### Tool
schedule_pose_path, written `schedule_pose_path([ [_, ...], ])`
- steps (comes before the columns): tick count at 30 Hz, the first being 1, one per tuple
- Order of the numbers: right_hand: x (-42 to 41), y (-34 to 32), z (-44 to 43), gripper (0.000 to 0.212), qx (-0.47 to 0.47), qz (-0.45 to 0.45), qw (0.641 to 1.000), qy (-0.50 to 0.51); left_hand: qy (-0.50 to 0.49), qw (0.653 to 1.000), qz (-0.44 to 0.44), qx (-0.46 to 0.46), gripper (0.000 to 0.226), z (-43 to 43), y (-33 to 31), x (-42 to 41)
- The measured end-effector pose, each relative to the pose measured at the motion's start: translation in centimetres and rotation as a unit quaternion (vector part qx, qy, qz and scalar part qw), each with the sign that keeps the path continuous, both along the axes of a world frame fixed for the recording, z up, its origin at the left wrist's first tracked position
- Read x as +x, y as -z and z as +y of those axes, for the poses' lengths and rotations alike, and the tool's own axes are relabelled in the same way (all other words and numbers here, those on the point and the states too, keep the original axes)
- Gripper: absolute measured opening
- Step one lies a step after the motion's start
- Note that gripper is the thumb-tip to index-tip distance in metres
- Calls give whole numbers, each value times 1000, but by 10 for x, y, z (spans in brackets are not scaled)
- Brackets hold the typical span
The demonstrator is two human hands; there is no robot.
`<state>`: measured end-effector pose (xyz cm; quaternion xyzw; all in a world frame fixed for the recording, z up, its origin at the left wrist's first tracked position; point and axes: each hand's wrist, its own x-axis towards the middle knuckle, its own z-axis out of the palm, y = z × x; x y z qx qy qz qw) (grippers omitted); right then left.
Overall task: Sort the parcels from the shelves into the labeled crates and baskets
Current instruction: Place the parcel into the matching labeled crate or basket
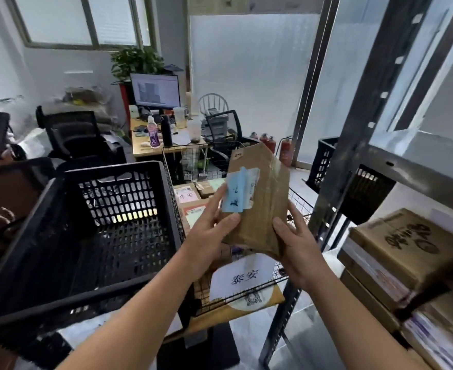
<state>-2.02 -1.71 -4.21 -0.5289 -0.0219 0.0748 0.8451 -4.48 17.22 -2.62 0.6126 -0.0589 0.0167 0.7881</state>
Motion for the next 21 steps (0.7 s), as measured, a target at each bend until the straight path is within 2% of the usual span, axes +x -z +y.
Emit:
schedule_pose_path([
  [2, 24, -5, 10, 53, -131, -43, 989, 53, -33, 999, -15, 17, 51, 7, -4, 25],
  [4, 47, -9, 18, 46, -261, -99, 955, 98, -82, 995, -34, 47, 50, 15, -5, 53],
  [7, 77, -15, 36, 36, -251, -99, 963, 10, -136, 979, -68, 136, 54, 22, -3, 94],
  [9, 97, -16, 47, 43, -249, -95, 963, -33, -146, 966, -82, 197, 56, 24, 1, 121],
  [11, 122, -14, 54, 49, -231, -96, 967, -39, -119, 968, -79, 204, 59, 26, 2, 147],
  [15, 168, -7, 54, 55, -226, -68, 972, -17, -27, 969, -71, 237, 66, 32, 8, 192],
  [19, 206, -1, 56, 55, -243, -30, 968, 50, 27, 956, -54, 286, 66, 31, 12, 229],
  [21, 226, 4, 55, 65, -299, -32, 950, 84, 43, 958, -32, 283, 58, 29, 14, 249],
])
